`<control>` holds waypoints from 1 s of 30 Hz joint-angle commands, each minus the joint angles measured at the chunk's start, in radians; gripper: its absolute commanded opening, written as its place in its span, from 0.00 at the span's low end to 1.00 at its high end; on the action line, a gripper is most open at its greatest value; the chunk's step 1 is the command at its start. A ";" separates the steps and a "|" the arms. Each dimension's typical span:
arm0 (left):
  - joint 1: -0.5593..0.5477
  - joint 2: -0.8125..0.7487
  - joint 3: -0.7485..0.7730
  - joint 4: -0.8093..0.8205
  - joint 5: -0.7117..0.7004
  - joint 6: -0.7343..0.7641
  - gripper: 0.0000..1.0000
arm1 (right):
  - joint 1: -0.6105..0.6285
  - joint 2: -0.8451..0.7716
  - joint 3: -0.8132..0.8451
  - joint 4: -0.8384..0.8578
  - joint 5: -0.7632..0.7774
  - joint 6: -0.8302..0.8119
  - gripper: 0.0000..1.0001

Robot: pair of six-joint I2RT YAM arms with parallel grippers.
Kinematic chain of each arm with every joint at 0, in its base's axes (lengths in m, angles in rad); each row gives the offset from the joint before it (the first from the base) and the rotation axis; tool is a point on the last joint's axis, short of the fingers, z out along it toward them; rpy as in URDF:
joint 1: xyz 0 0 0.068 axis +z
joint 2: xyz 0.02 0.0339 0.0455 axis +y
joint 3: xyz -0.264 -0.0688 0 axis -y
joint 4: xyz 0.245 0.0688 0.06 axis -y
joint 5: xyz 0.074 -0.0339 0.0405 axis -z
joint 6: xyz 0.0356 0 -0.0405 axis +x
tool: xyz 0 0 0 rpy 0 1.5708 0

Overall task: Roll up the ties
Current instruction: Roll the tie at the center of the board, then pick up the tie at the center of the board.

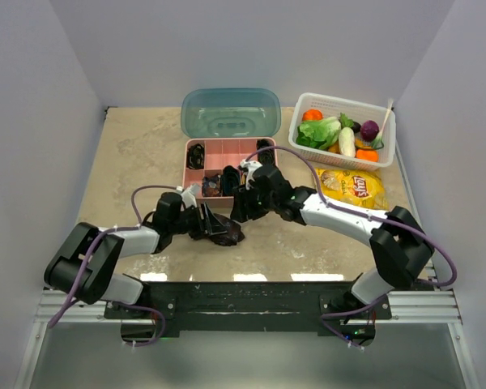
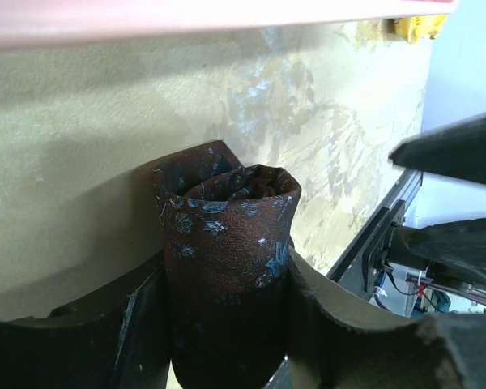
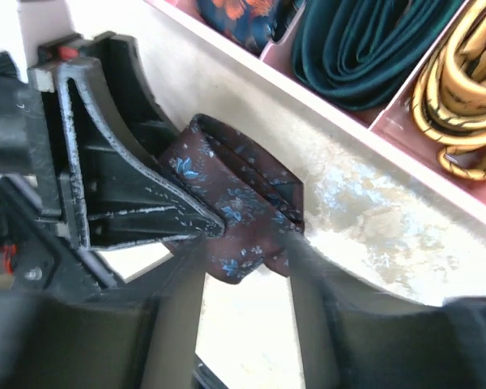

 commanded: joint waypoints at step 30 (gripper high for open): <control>-0.003 -0.281 0.185 -0.094 0.248 0.054 0.53 | -0.192 -0.161 -0.089 0.212 -0.564 -0.220 0.99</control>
